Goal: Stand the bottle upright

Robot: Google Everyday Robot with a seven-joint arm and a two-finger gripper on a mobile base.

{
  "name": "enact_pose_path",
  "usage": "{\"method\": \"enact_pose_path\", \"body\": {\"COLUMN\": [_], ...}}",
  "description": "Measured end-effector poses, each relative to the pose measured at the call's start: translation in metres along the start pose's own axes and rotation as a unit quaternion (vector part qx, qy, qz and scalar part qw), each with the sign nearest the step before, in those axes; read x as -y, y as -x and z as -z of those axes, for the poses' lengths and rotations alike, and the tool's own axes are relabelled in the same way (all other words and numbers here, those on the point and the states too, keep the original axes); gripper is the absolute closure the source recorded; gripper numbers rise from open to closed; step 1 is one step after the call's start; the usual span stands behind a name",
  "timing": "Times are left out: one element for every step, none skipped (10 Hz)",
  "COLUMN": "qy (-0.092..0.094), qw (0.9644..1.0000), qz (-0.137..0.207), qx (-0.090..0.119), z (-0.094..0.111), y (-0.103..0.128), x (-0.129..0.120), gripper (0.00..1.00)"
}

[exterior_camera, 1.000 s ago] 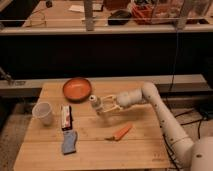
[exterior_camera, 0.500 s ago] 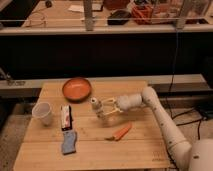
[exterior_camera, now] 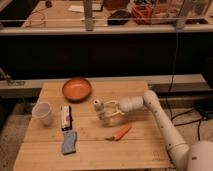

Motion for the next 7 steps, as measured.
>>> {"method": "enact_pose_path", "body": {"qy": [-0.001,-0.002,-0.003,-0.003,-0.003,-0.004,-0.005], "qw": [1.0000,1.0000,1.0000,1.0000,0.9999,0.9999,0.9999], "qz": [-0.002,-0.003,-0.003,-0.003,-0.002,-0.001,0.000], "qx": [0.002,0.004,0.006,0.009,0.010,0.012,0.013], "z": [0.0018,0.0035,0.0053,0.0069,0.0080,0.0096,0.0113], "y": [-0.0026,-0.0043,-0.0062,-0.0082,-0.0094,-0.0105,-0.0115], "x": [-0.0008,-0.0011,-0.0016,-0.0017,-0.0019,-0.0019,-0.0020], "gripper": [0.98,0.98,0.98,0.98,0.98,0.98,0.98]}}
